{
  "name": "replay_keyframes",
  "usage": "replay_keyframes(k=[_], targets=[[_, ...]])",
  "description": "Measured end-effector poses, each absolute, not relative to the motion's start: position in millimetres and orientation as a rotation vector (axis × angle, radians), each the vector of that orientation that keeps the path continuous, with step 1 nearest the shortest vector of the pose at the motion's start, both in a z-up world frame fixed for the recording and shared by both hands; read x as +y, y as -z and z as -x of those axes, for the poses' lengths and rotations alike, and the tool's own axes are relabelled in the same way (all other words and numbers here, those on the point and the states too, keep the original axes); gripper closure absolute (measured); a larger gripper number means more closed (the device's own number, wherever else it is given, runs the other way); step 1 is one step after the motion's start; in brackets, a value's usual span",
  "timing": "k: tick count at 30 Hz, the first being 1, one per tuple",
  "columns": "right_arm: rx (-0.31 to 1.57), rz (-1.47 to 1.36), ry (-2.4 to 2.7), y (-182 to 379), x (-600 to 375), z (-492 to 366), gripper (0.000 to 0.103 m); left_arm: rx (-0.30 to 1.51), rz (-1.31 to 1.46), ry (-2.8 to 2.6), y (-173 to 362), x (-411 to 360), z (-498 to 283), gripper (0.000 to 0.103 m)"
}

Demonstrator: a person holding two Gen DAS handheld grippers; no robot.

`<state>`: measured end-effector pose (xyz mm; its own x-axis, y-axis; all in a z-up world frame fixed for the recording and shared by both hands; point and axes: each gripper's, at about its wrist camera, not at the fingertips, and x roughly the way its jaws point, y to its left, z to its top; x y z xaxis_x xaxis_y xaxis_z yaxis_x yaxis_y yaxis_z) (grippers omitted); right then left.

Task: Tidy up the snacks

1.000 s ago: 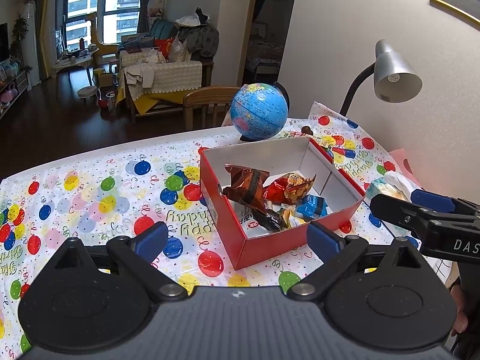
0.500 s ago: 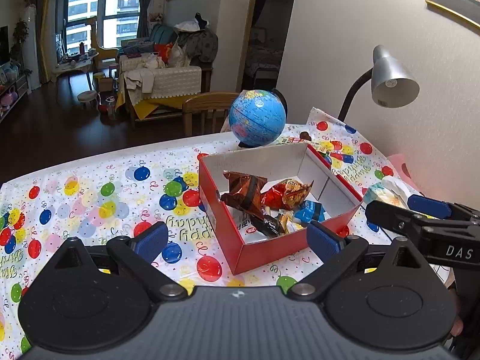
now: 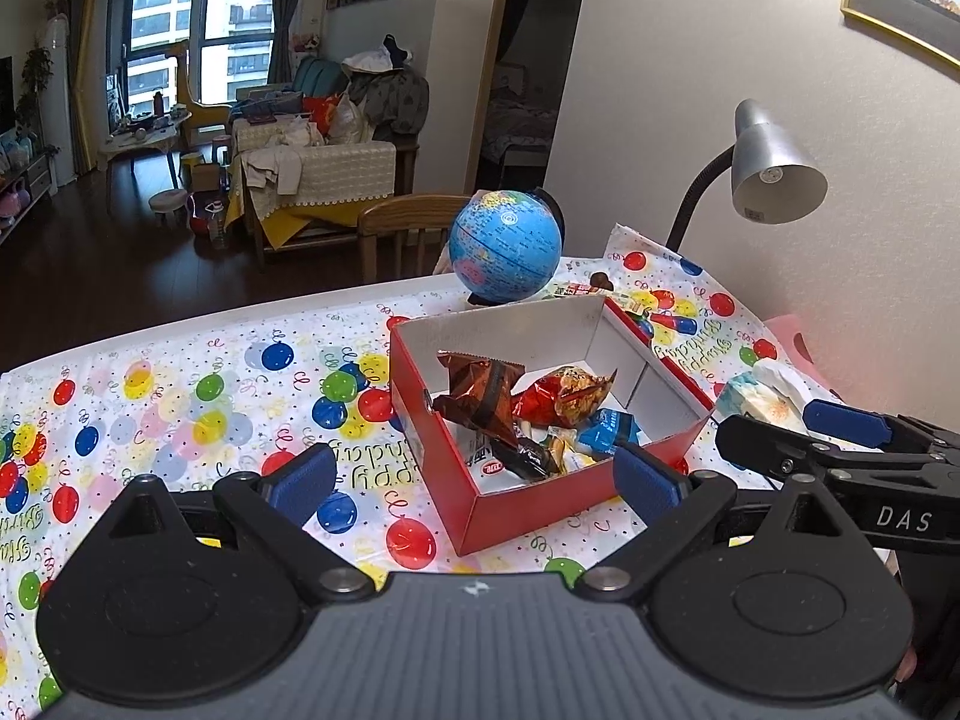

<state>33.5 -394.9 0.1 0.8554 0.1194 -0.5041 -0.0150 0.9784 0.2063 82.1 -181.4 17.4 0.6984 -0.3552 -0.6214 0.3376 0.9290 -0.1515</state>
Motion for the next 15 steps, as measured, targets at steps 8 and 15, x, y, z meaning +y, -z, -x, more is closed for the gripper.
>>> replay_keyframes(k=[8, 15], targets=[[0.543, -0.199, -0.072, 0.9, -394.7, -32.3, 0.0, 0.714, 0.028, 0.399, -14.3, -183.7, -83.1, 0.004], [0.545, -0.201, -0.069, 1.8, -394.5, -31.8, 0.0, 0.715, 0.024, 0.398, -13.1, -184.0, -83.5, 0.004]])
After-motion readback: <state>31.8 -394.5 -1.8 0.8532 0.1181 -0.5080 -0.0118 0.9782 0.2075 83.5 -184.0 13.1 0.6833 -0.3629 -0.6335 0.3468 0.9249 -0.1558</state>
